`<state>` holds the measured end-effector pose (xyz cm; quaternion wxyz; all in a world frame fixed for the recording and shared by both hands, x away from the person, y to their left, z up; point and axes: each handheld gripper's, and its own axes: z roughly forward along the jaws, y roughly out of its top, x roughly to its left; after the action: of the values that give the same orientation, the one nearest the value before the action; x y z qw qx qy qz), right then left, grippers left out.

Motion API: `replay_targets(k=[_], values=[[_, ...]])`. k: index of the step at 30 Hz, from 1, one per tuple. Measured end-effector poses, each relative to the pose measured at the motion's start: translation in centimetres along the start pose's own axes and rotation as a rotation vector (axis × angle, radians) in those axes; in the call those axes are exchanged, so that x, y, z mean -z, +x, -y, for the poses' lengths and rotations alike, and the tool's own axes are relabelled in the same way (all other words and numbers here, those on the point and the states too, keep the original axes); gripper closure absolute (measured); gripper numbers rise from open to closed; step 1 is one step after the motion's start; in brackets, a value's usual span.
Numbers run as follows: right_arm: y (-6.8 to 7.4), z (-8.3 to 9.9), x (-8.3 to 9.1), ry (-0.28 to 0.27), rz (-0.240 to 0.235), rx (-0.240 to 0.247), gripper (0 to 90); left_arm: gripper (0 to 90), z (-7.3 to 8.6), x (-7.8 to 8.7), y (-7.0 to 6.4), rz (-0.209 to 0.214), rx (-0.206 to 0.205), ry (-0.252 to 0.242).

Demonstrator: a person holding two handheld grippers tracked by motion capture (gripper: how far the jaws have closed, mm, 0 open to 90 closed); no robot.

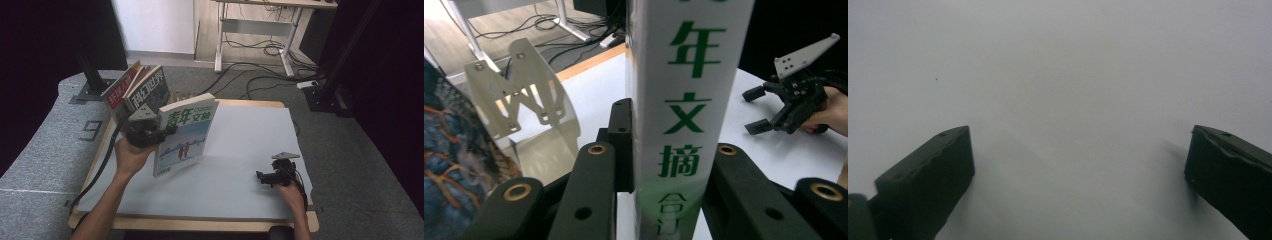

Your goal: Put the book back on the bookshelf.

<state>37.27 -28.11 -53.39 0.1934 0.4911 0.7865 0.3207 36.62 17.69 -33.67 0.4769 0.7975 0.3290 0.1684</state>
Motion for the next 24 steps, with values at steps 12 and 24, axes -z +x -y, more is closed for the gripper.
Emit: replay_targets(k=[12,24], values=[[0.1,0.3,-0.1,-0.024,0.01,0.001,0.0,74.4,0.5,2.2,2.0,-0.061,0.057,-0.007],[0.1,0.4,-0.1,-0.026,0.01,0.001,0.0,74.4,0.6,4.3,3.8,-0.134,0.098,-0.015]])
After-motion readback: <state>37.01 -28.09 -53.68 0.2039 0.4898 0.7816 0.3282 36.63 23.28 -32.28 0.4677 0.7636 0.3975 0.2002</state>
